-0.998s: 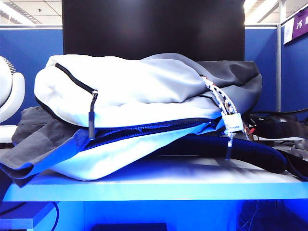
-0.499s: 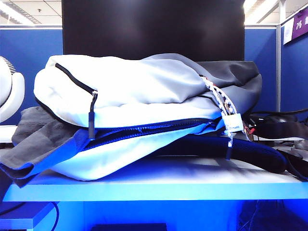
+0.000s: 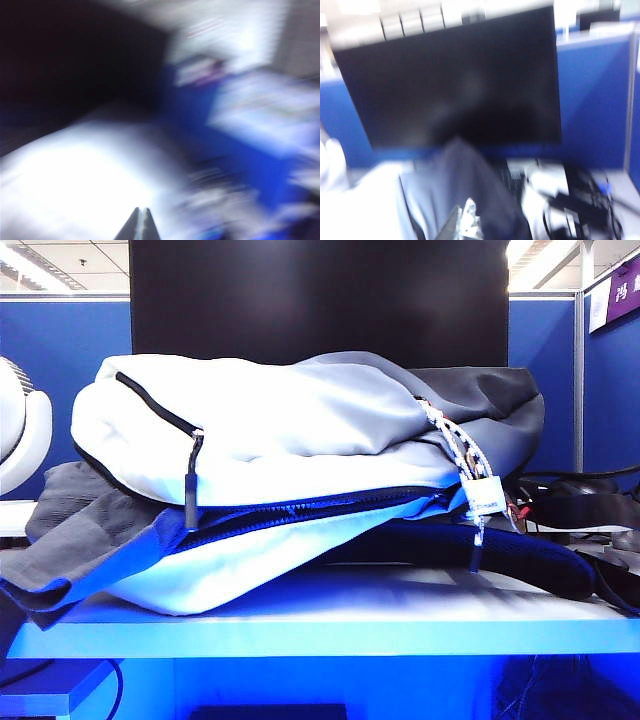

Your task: Put the gray clothes into the backpack.

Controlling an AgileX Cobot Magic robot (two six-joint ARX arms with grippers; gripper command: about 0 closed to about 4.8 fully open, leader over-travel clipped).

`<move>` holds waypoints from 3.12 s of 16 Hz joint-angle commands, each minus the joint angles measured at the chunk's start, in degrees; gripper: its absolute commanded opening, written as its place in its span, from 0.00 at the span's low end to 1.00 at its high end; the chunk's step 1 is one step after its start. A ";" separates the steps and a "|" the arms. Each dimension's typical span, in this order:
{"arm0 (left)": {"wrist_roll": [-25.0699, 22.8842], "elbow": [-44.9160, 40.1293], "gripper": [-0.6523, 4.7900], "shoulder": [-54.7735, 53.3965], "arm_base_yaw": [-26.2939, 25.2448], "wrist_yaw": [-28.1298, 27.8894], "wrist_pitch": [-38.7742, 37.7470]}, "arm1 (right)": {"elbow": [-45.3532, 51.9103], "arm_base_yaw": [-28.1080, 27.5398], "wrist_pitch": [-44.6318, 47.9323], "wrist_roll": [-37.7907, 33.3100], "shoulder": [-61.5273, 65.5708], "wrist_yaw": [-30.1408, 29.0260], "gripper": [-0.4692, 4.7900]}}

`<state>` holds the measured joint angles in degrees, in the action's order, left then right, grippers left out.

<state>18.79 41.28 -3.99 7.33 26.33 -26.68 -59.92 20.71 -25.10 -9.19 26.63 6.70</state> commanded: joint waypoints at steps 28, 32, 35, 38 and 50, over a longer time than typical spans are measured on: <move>-2.64 -31.85 0.11 3.80 -2.49 -18.80 18.38 | 49.29 0.04 23.65 0.04 -6.69 -9.20 0.08; -11.47 -32.68 0.11 3.80 -8.52 -24.17 19.08 | 49.29 -0.02 23.61 0.04 -6.71 -9.20 0.08; -11.37 -37.00 0.11 3.80 -9.27 -23.93 23.17 | 49.29 -0.02 23.61 0.04 -6.71 -9.20 0.08; -10.27 -38.38 0.11 3.80 -9.29 -23.71 23.37 | 49.29 -0.02 23.61 0.04 -6.71 -9.20 0.08; -11.52 -40.85 0.11 3.80 -9.16 -23.56 25.31 | 49.29 -0.02 23.61 0.04 -6.71 -9.20 0.08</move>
<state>7.49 0.43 -0.32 -1.87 2.48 -2.33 -10.37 20.69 -2.09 -9.06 19.94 -2.59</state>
